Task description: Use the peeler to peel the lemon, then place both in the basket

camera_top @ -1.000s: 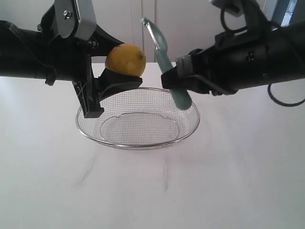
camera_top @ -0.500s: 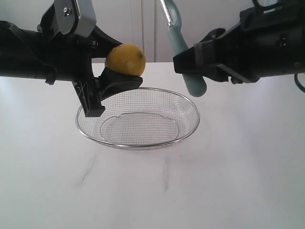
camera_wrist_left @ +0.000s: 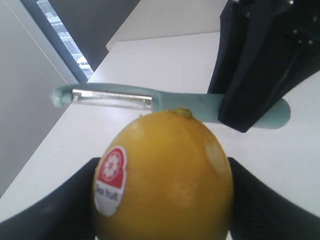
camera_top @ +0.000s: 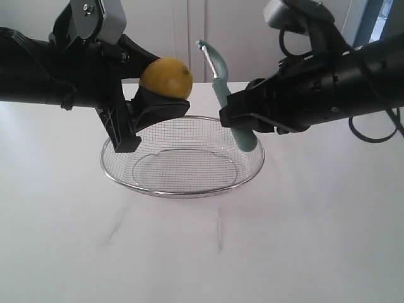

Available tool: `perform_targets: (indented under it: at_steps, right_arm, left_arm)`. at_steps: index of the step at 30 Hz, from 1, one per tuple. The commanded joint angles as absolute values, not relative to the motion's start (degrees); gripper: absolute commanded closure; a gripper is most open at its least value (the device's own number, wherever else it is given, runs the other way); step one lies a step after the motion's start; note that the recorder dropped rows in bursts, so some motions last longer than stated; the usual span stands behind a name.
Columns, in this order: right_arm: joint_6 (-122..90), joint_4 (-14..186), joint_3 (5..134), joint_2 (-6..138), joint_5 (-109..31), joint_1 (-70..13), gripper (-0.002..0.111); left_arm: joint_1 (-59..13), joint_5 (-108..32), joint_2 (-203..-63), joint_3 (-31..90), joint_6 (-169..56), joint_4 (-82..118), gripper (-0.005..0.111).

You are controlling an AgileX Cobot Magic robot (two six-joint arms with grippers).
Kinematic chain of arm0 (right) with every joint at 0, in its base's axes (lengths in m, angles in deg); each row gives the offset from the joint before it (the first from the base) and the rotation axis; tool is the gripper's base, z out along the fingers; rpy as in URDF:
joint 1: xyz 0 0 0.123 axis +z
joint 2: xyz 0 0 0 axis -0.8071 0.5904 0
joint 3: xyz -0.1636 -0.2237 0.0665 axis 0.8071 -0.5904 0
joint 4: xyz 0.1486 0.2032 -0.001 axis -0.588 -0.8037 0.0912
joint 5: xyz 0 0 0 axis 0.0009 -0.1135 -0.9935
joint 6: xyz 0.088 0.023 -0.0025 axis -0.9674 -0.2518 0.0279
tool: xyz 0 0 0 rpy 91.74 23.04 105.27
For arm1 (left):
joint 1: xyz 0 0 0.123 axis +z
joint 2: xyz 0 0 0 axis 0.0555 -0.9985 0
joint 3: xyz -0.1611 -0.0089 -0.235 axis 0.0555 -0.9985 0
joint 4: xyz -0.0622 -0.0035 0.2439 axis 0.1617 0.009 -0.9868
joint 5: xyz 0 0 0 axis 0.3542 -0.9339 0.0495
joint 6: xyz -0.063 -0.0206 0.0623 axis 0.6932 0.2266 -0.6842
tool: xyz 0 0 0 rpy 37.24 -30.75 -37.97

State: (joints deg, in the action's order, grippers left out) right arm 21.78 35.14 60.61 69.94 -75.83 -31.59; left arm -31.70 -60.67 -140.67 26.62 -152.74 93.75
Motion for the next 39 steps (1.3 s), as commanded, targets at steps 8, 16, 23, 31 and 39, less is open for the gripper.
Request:
perform_targets:
  at_steps: [8, 16, 23, 31, 39]
  right_arm:
    - [21.21, 35.5, 60.3, 74.13, -69.19, -22.92, 0.108]
    - [20.54, 35.86, 60.41, 72.71, -68.46, -22.92, 0.108]
    - [9.09, 49.33, 60.41, 68.88, -63.84, -23.05, 0.108]
    - [5.03, 55.03, 60.52, 58.69, -63.58, -23.05, 0.108]
    - [2.33, 59.07, 60.52, 50.17, -64.2, -23.05, 0.108]
  left_arm:
    - [-32.01, -60.3, -139.93, 26.68, -153.25, 95.09, 0.107]
    - [-32.01, -60.15, -139.93, 26.68, -153.25, 95.09, 0.107]
    - [-32.01, -60.42, -139.93, 26.68, -153.12, 95.09, 0.107]
    - [-32.01, -60.42, -139.93, 26.68, -153.12, 95.09, 0.107]
    - [-32.01, -60.42, -139.93, 26.68, -153.12, 95.09, 0.107]
